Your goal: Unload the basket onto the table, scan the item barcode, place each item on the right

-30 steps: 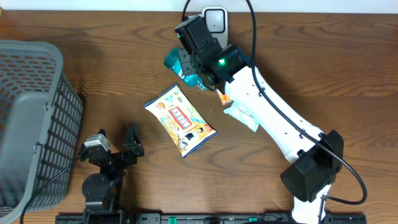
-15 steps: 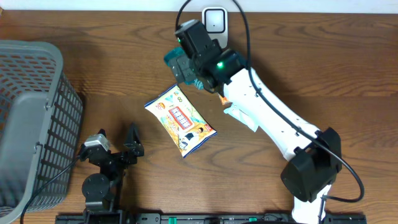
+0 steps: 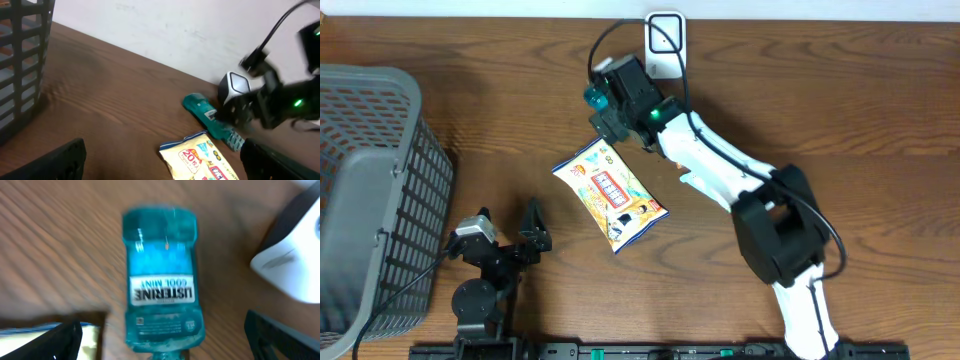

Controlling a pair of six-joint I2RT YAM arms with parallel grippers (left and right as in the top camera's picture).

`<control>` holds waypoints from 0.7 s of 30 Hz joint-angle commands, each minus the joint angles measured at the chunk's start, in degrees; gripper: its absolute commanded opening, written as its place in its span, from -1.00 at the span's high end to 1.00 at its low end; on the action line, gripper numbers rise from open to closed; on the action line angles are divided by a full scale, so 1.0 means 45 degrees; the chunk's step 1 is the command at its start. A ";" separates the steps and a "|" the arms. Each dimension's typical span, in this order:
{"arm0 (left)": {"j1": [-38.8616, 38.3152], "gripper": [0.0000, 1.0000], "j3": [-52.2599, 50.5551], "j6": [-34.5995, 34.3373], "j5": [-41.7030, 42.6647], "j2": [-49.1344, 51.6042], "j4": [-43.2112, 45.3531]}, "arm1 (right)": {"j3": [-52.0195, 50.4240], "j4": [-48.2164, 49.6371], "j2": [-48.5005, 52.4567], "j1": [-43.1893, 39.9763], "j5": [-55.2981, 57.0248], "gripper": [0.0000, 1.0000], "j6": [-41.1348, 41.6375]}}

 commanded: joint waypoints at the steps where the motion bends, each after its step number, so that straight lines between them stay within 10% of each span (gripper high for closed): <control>1: 0.0044 -0.94 -0.0233 0.0024 0.0083 -0.0097 -0.0384 | -0.0058 0.0058 0.0539 -0.0452 -0.0578 -0.99 -0.0699; 10: 0.0044 -0.94 -0.0233 0.0024 0.0083 -0.0097 -0.0384 | -0.0058 0.0029 0.1520 -0.1613 -0.4493 -0.98 -0.1098; 21: 0.0044 -0.94 -0.0233 0.0024 0.0083 -0.0097 -0.0389 | -0.0058 0.0801 0.1744 -0.0661 -0.2783 -0.99 -0.1044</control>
